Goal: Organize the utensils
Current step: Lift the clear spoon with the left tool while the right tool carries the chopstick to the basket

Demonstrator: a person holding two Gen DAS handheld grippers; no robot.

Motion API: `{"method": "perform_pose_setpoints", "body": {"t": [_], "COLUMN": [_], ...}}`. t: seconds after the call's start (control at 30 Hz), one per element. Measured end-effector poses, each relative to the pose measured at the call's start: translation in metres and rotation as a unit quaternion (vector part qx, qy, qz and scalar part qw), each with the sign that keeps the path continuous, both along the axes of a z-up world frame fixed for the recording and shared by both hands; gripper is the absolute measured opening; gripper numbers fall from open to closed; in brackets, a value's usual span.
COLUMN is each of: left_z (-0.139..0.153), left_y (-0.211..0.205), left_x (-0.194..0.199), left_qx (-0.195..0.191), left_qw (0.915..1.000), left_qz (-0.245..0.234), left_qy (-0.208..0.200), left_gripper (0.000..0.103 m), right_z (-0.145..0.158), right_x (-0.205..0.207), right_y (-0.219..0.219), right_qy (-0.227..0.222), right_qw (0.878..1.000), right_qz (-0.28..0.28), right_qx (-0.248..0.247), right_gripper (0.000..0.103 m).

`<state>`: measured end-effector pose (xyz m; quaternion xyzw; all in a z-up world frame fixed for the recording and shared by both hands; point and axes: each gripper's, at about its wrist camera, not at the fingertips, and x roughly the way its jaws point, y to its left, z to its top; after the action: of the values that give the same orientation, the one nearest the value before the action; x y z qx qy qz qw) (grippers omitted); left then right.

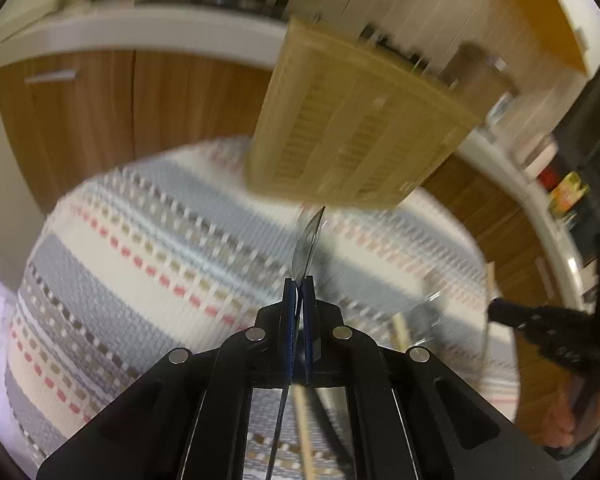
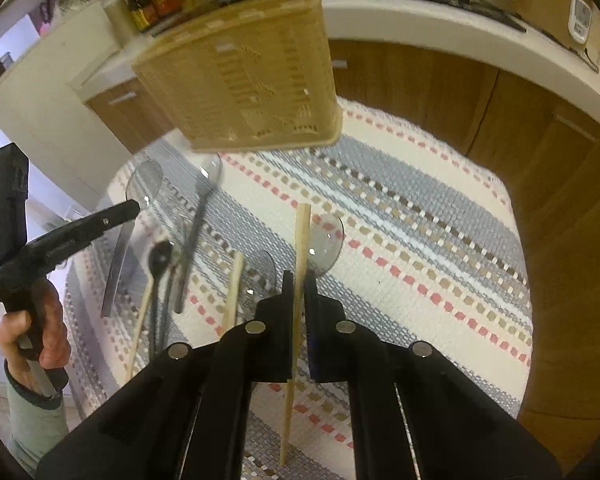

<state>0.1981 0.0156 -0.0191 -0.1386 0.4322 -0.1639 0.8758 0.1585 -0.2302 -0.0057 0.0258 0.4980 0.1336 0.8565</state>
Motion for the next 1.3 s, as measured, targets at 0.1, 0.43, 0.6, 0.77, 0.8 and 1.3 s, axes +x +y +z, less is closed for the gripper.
{"method": "perform_pose_setpoints", "body": {"t": [0.1, 0.43, 0.6, 0.77, 0.8, 1.3], "left_z": [0.024, 0.088, 0.124, 0.144, 0.146, 0.116], "left_y": [0.002, 0.008, 0.009, 0.007, 0.006, 0.008], "left_x": [-0.008, -0.018, 0.000, 0.039, 0.049, 0.135], "left_qx": [-0.019, -0.092, -0.113, -0.144, -0.149, -0.158], "left_qw": [0.9991, 0.9788, 0.9633, 0.9485, 0.9455, 0.9364], "left_qz": [0.003, 0.026, 0.037, 0.043, 0.043, 0.069], "left_qy": [-0.039, -0.181, -0.240, -0.279, -0.286, -0.306], "left_gripper": [0.002, 0.002, 0.002, 0.002, 0.002, 0.002], "right_z": [0.019, 0.079, 0.120, 0.155, 0.163, 0.188], "right_x": [-0.011, -0.014, 0.001, 0.030, 0.036, 0.115], "right_y": [-0.002, 0.003, 0.012, 0.015, 0.015, 0.016], "right_qy": [-0.036, -0.137, -0.184, -0.220, -0.226, -0.270], "right_qw": [0.999, 0.990, 0.982, 0.974, 0.973, 0.962], "right_qz": [0.006, 0.008, 0.016, 0.011, 0.009, -0.024], "right_qx": [0.010, 0.032, 0.043, 0.044, 0.045, 0.013], "right_gripper": [0.003, 0.003, 0.003, 0.003, 0.003, 0.003]}}
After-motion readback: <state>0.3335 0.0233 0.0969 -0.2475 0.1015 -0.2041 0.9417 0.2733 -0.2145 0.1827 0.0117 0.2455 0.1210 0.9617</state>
